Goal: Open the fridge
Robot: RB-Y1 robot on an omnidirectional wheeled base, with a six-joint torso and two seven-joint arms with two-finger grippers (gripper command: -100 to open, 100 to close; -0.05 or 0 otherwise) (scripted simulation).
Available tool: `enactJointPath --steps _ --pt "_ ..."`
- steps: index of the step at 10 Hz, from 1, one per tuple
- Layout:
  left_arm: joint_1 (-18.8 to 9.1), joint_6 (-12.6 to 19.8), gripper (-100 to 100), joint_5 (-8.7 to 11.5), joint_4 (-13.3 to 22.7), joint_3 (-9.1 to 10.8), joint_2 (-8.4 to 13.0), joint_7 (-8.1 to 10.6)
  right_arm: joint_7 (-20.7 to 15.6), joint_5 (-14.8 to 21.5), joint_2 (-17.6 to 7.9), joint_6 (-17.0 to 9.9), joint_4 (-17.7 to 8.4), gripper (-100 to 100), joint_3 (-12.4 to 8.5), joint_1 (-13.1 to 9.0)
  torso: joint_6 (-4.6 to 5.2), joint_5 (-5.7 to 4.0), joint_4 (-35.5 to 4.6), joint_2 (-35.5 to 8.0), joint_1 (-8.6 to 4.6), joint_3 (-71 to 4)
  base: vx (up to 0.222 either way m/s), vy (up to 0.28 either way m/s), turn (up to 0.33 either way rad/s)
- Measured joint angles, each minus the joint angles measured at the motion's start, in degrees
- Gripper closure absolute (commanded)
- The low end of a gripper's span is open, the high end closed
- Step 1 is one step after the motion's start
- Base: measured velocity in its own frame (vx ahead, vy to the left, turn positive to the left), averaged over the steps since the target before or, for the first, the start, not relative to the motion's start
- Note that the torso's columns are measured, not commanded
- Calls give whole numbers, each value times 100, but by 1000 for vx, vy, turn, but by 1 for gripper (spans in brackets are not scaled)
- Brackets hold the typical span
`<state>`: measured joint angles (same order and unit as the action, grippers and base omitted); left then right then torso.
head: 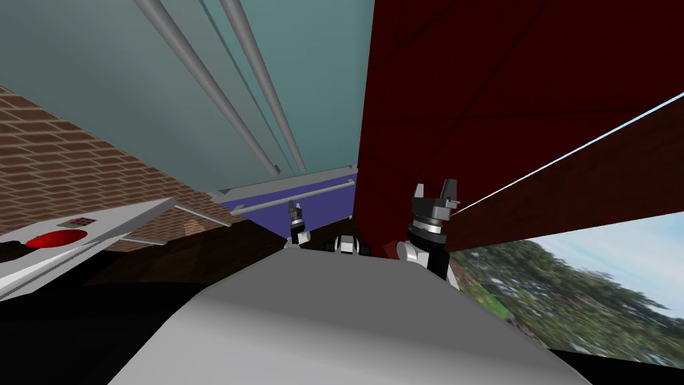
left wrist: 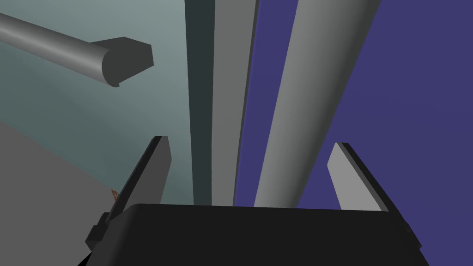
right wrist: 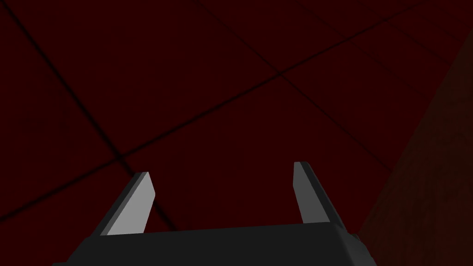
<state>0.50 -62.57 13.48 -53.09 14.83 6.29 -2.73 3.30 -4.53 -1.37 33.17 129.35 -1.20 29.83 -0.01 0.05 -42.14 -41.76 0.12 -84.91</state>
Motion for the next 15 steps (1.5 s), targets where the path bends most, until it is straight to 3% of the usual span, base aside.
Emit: enactJointPath --steps 2,4,8,9,12,15 --pt "28 17 -100 26 -44 20 12 -2 1 2 -1 4 -2 0 6 10 -3 -6 -11 -28 -24 16 157 57 -5" --pt "41 34 -100 35 -4 25 -208 9 1 2 0 5 -4 0 9 13 -1 -8 -18 -64 -28 39 59 20 -3" --pt "-175 343 -100 60 -80 64 -140 -21 2 3 0 6 -5 0 11 14 2 -10 -20 -54 -12 35 3 3 26" --pt "-188 366 100 61 -79 67 -134 -22 2 3 0 6 -5 0 11 14 1 -7 -16 -52 -12 34 -2 -2 -45" --pt "-16 130 100 41 -55 40 -179 -1 2 3 0 6 -5 0 12 14 4 9 -5 -44 -1 34 -4 -2 -17" --pt "-84 205 100 44 -96 48 -149 -6 2 3 1 5 -6 0 12 12 7 1 -12 -77 -24 51 -131 -79 44"
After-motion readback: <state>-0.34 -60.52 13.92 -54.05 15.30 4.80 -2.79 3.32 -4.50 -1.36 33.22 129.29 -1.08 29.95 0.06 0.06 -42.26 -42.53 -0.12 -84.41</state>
